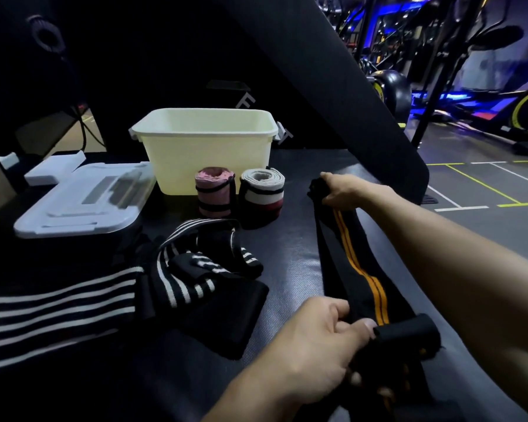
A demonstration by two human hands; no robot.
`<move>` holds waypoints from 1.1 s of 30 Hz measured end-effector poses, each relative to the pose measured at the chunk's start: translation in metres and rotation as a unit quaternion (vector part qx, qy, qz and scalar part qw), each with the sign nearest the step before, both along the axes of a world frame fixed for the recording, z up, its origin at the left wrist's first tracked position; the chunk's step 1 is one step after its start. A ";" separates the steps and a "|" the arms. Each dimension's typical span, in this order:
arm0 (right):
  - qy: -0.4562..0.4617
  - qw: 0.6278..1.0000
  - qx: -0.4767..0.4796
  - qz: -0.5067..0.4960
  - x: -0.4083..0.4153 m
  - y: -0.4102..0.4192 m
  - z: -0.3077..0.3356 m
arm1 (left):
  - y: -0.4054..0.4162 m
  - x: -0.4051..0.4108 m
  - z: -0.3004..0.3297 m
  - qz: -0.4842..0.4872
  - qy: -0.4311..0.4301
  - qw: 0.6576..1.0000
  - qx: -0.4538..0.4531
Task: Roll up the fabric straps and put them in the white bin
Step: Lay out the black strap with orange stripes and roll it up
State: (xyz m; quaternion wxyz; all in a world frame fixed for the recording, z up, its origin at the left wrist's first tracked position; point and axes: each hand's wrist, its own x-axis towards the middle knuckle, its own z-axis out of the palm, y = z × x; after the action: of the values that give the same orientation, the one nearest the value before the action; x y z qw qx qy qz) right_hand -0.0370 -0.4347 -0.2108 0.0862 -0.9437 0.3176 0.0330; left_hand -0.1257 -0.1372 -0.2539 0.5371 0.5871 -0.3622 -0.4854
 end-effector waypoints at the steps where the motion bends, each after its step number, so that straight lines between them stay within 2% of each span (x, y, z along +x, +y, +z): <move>1: 0.003 1.000 -0.006 -0.003 0.001 0.001 -0.003 | 0.000 -0.001 0.000 -0.010 0.010 1.000 0.005; 6: -0.080 0.981 -0.169 0.053 -0.006 0.012 0.003 | 0.002 -0.004 0.006 -0.037 -0.018 0.999 0.012; 11: 0.002 0.994 -0.063 0.085 -0.025 0.031 0.009 | 0.000 -0.005 0.007 -0.016 -0.022 0.999 0.026; 16: 0.012 0.989 -0.041 0.141 -0.074 0.064 0.012 | 0.001 -0.009 0.006 -0.008 -0.021 1.000 0.021; 18: -0.021 0.986 -0.010 0.164 -0.101 0.078 0.006 | 0.002 -0.010 0.008 -0.005 -0.026 0.999 0.021; 24: -0.237 0.954 0.075 0.167 -0.197 0.125 0.001 | 0.005 -0.013 0.011 0.000 -0.057 0.998 0.016; 27: -0.299 0.941 0.066 0.146 -0.239 0.149 -0.005 | 0.009 -0.015 0.012 0.000 -0.081 0.997 0.011; 30: -0.322 0.935 0.071 0.129 -0.268 0.169 -0.018 | 0.014 -0.015 0.014 -0.005 -0.129 0.992 0.009; 33: -0.323 0.931 0.117 0.121 -0.283 0.181 -0.035 | 0.023 -0.016 0.012 -0.009 -0.157 0.988 -0.005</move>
State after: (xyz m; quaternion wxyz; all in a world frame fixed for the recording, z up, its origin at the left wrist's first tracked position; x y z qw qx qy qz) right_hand -0.3200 -0.2539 -0.2453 0.2888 -0.9180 0.1501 -0.2263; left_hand -0.1413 -0.1144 -0.2422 0.4725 0.6501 -0.4493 -0.3901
